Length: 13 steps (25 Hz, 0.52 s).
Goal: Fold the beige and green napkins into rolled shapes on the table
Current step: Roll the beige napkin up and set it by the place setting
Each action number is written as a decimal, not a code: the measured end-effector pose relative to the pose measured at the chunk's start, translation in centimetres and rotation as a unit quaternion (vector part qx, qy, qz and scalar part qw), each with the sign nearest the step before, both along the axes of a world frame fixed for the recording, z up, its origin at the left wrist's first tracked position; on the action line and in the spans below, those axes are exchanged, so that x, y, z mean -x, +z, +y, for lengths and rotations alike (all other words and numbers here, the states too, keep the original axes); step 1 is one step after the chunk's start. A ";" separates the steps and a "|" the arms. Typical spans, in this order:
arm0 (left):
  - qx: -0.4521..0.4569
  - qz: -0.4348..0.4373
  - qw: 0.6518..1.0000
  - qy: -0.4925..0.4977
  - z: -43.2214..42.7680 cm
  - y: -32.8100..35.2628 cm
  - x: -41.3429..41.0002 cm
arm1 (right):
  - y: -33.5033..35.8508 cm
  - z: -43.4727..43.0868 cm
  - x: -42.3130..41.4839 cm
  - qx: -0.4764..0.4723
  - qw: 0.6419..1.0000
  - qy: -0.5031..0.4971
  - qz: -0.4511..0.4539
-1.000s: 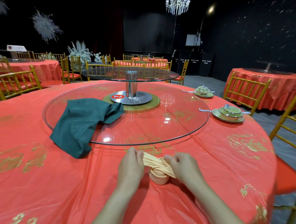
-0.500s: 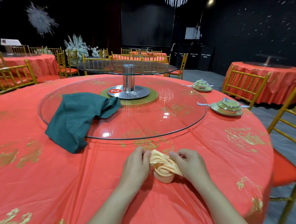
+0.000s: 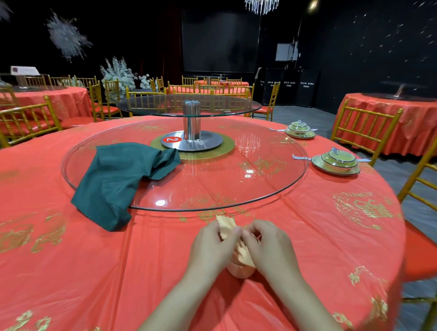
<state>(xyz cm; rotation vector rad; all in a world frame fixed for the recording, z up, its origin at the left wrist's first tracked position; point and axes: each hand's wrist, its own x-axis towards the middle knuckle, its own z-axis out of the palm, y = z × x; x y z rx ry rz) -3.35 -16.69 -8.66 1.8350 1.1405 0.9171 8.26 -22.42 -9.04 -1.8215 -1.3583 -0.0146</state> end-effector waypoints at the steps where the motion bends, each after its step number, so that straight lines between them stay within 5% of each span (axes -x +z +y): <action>1: 0.019 -0.020 1.000 -0.004 0.4 -0.2 0.1 | 0.0 -0.2 -0.1 0.009 1.000 -0.007 0.019; 9: 0.184 -0.097 0.977 0.038 2.0 -1.2 1.0 | -1.3 -0.9 -0.2 0.088 0.988 -0.068 0.111; 13: 0.132 -0.058 0.989 0.033 1.4 -1.3 0.4 | -1.8 -1.2 0.2 0.077 0.988 -0.071 0.112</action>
